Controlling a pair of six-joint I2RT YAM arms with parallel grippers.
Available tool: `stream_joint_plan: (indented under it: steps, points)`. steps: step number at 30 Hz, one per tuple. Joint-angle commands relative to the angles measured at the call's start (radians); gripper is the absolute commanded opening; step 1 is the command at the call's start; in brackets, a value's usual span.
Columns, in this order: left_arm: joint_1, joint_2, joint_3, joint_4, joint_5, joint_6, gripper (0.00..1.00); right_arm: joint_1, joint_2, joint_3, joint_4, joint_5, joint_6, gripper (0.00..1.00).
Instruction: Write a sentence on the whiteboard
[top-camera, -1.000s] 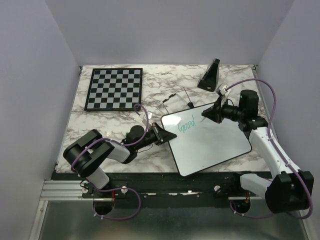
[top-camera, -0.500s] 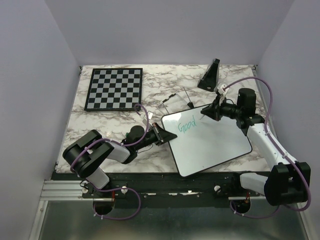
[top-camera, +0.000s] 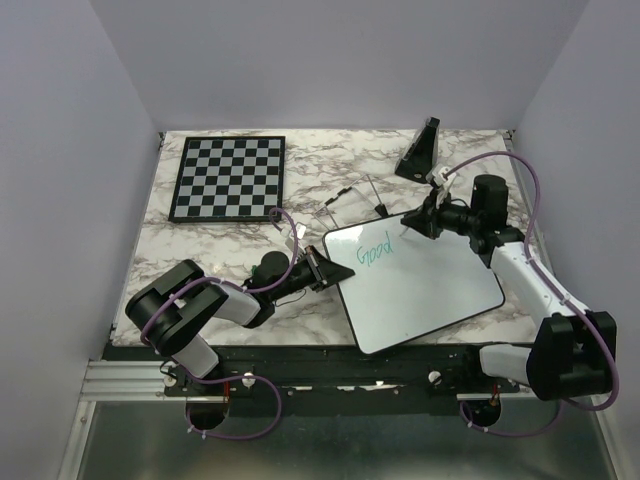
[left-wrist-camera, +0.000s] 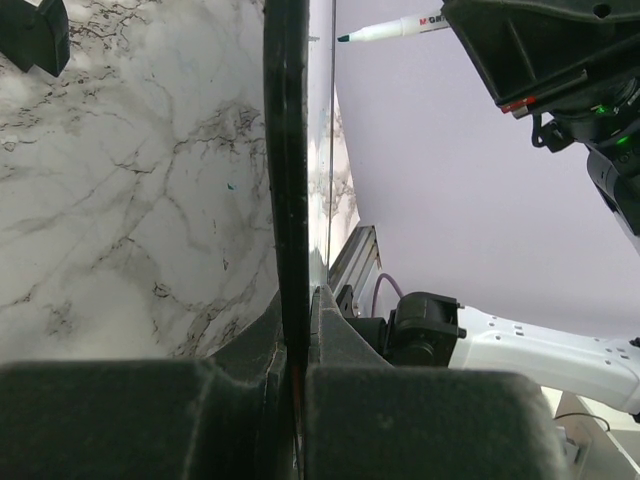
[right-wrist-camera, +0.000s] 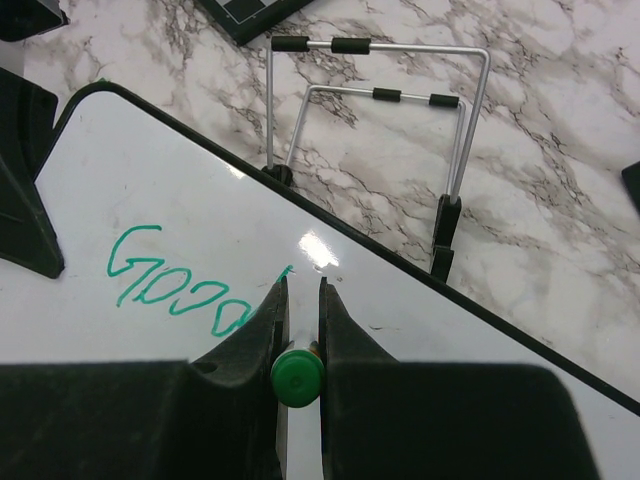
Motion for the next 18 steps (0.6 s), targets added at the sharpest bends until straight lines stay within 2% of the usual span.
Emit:
stream_joint_plan:
  steps: [1, 18]
  points:
    - [-0.015, -0.016, 0.004, 0.015, 0.042, 0.074, 0.00, -0.004, 0.032, 0.007, 0.024, 0.018, -0.004, 0.00]
    - [-0.015, -0.031, 0.002, -0.005, 0.035, 0.079, 0.00, -0.004, -0.001, -0.002, -0.120, 0.010, -0.093, 0.00]
